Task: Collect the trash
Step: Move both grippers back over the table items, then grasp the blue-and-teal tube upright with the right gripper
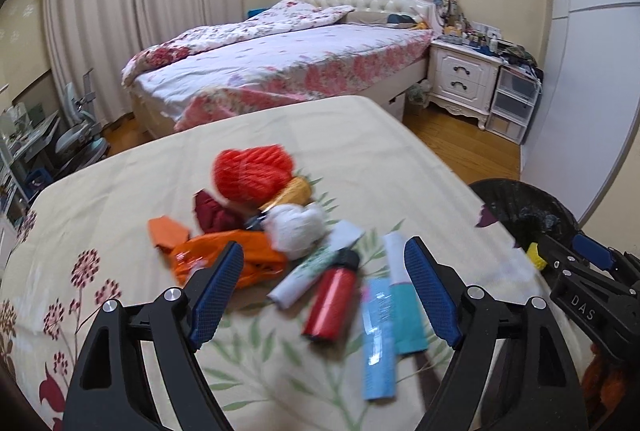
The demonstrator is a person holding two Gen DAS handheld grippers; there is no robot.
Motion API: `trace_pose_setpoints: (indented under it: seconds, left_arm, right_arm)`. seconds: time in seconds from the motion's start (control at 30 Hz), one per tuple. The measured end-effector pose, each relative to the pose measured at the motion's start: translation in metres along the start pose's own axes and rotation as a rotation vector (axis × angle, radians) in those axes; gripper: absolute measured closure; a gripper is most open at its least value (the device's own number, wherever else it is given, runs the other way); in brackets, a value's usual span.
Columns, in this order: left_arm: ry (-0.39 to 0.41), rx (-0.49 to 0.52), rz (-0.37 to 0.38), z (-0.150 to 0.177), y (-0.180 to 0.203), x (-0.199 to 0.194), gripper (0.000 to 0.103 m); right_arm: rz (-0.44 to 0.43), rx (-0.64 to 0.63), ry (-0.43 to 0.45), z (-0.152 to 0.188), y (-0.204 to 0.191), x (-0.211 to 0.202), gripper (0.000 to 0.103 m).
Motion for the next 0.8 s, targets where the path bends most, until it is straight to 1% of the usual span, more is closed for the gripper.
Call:
trace_pose_setpoints:
  seconds: [0.47,0.6,0.7,0.8]
  left_arm:
    - [-0.049,-0.111,-0.127,0.050,-0.090,-0.012,0.023]
    - [-0.062,-0.141,-0.147,0.060,-0.107,-0.013,0.023]
    - [-0.067,-0.155,-0.155,0.066,-0.115,-0.014,0.023]
    - [-0.072,-0.162,-0.153,0.070,-0.119,-0.015,0.023]
  right_arm:
    - [-0.128,-0.146,-0.039,0.025,-0.089,-0.009,0.048]
    - [-0.148,-0.184,-0.047,0.030,-0.111,-0.008,0.048]
    - [-0.143,-0.199,-0.059,0.032,-0.118,-0.001,0.048]
    - [-0.140,-0.196,-0.090,0.035,-0.120,0.009,0.048]
Point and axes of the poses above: each gripper's, at about its wrist camera, not at the fingertips, and x roughly the way its jaws point, y to its right, z to its underside, the point moved 8 cm from there along x, roughly the way its jaws point, and after that the axes turned 8 degrees about x, right-handed, at the moved point
